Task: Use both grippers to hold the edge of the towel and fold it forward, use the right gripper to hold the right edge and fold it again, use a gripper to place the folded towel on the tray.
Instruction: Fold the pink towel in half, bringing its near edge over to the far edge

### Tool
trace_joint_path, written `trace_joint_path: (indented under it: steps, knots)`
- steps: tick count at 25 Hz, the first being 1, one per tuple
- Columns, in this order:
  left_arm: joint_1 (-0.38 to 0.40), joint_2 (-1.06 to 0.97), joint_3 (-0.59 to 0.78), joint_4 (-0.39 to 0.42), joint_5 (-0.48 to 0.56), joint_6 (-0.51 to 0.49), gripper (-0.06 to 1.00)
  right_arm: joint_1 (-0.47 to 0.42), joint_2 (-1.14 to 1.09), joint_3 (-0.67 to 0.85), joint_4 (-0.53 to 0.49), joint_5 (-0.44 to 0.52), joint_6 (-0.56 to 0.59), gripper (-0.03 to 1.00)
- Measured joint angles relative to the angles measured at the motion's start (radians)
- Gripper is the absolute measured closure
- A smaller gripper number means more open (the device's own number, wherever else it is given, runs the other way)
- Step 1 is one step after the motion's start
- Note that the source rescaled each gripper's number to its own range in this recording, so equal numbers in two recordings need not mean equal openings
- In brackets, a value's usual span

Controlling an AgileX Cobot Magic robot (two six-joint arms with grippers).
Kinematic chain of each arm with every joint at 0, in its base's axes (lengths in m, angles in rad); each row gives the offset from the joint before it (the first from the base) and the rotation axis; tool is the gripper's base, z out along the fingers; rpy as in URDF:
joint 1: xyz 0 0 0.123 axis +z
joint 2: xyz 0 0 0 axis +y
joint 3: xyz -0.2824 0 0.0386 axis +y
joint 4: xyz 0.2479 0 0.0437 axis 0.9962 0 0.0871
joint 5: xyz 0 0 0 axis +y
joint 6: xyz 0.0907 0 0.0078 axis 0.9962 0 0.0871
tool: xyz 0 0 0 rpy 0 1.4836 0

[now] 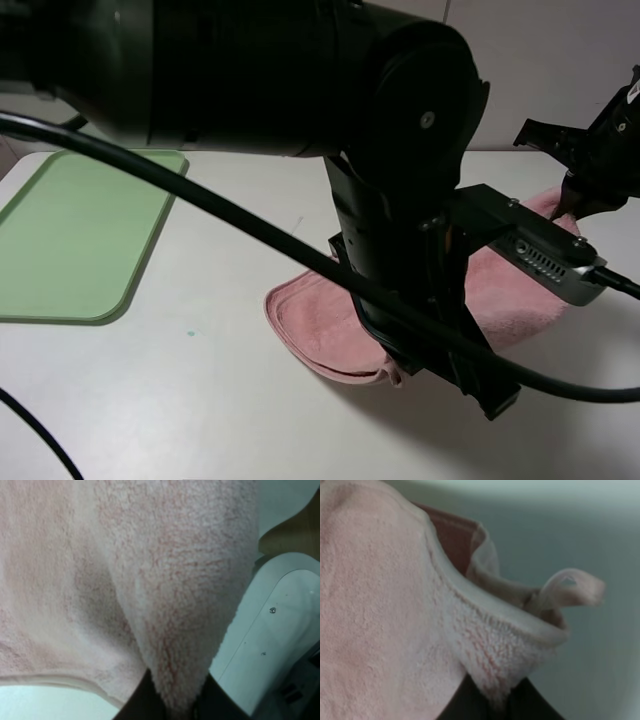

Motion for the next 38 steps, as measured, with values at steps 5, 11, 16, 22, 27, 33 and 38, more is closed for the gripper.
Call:
trace_joint_path:
  steps: [5,11,16,22,27,33,38]
  knots:
    - [0.000,0.000,0.000,-0.006,0.005,-0.013,0.94,0.000,0.002,0.000,-0.014,-0.006,0.000,0.97]
    - [0.000,0.000,0.000,-0.006,0.007,-0.060,0.94,0.000,0.063,-0.094,-0.013,0.056,-0.034,0.97]
    - [0.000,0.000,0.000,0.030,-0.003,-0.132,0.94,0.000,0.098,-0.157,-0.012,0.100,-0.045,0.97]
    - [0.000,0.000,0.000,0.168,0.000,-0.246,0.94,0.029,0.137,-0.165,-0.009,0.100,-0.048,0.97]
    - [0.001,0.000,0.000,0.224,0.034,-0.287,0.94,0.039,0.164,-0.171,0.005,0.095,-0.049,0.97]
    - [0.026,0.000,0.000,0.240,0.052,-0.301,0.94,0.039,0.182,-0.174,0.012,0.090,-0.049,0.97]
    - [0.043,0.000,0.026,0.249,0.051,-0.314,0.94,0.039,0.218,-0.218,0.014,0.107,-0.049,0.97]
